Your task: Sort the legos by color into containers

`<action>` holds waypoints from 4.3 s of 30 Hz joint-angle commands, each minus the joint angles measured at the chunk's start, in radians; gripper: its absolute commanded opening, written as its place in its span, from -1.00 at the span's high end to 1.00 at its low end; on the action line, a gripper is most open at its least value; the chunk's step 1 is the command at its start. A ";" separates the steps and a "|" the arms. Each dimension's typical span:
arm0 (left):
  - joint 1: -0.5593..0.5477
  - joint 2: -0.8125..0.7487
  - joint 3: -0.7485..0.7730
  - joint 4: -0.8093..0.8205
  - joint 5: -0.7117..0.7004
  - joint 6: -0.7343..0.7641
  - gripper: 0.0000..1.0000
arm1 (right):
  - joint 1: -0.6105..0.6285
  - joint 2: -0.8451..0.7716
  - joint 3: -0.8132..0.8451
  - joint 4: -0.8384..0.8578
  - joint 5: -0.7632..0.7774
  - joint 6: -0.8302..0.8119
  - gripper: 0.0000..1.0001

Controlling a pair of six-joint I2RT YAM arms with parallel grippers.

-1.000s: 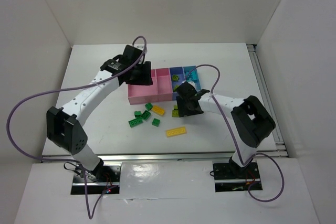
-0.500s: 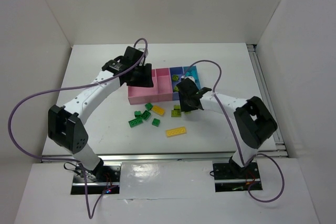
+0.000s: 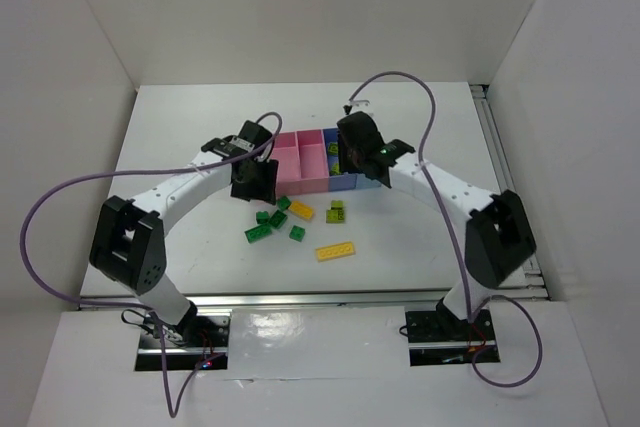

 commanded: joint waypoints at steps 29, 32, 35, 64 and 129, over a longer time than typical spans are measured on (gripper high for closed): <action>-0.063 0.063 -0.293 0.201 0.037 -0.003 -0.70 | -0.124 0.023 0.086 -0.050 0.043 0.034 -0.69; -0.091 0.063 -0.304 0.167 0.018 -0.045 -0.49 | -0.136 0.014 0.066 -0.059 0.043 0.034 -0.69; -0.129 0.049 -0.326 0.144 -0.020 -0.097 -0.46 | -0.147 -0.006 0.057 -0.050 0.032 0.034 -0.69; 0.025 0.211 0.369 -0.059 -0.048 -0.057 0.68 | -0.156 -0.046 0.048 -0.088 0.061 0.023 -0.56; 0.076 0.242 0.456 -0.068 -0.106 -0.160 -0.34 | -0.147 -0.090 0.008 -0.129 0.061 0.041 -0.56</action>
